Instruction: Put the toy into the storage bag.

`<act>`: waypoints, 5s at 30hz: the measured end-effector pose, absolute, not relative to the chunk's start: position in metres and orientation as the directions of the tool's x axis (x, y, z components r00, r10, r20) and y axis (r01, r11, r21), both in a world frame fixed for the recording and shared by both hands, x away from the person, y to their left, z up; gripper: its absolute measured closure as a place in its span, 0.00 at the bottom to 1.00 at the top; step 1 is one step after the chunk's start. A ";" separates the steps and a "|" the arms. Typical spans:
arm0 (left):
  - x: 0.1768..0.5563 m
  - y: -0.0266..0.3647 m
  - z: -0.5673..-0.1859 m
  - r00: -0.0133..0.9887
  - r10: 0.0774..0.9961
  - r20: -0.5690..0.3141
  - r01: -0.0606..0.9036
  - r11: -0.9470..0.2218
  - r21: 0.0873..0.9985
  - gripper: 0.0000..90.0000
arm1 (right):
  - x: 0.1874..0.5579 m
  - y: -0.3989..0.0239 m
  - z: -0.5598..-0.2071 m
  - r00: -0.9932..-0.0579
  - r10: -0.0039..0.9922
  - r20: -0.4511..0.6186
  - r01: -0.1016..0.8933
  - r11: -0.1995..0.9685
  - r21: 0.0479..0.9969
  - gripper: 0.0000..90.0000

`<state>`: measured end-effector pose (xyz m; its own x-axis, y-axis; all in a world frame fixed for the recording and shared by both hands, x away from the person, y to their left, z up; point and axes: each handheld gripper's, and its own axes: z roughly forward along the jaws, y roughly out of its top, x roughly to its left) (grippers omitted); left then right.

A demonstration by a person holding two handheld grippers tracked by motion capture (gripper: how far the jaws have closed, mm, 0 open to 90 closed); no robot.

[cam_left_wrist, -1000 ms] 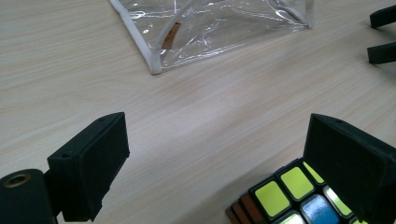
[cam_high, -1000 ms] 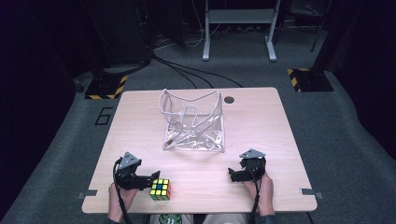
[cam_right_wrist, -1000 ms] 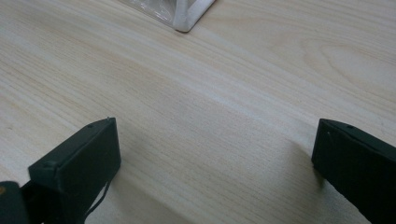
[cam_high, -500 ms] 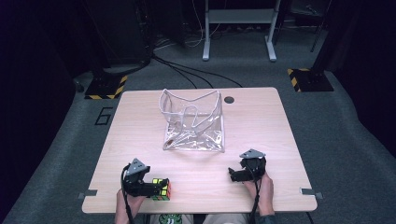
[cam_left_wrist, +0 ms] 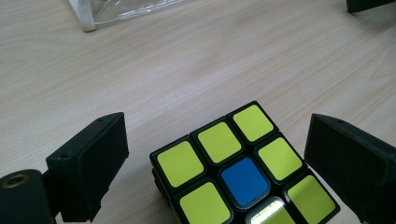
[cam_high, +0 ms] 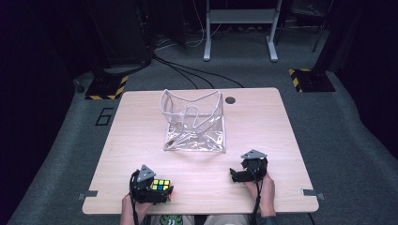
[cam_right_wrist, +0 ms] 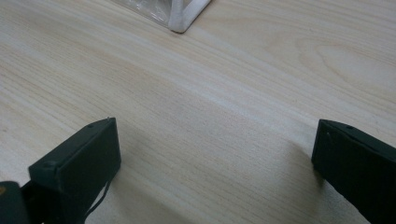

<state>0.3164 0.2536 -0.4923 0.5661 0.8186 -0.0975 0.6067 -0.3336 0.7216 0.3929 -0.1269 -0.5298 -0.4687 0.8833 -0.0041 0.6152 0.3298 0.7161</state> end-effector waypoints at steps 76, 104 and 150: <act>0.348 0.261 -0.492 0.592 0.801 -0.095 0.570 -0.333 0.751 0.38 | 0.394 -0.128 -0.530 -0.478 0.878 -0.007 0.611 0.338 0.716 0.00; 0.377 0.265 -0.464 0.588 0.806 -0.073 0.532 -0.318 0.785 0.38 | 0.394 -0.128 -0.530 -0.478 0.878 -0.006 0.612 0.338 0.715 0.00; 0.417 0.271 -0.383 0.594 0.805 -0.001 0.450 -0.331 0.829 0.38 | 0.394 -0.127 -0.530 -0.469 0.883 -0.001 0.617 0.328 0.715 0.00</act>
<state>0.4174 0.2706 -0.3831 0.5939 0.8045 -0.0009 0.4498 -0.3311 0.8295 0.3939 -0.1271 -0.5301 -0.4686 0.8834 -0.0008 0.6171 0.3280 0.7153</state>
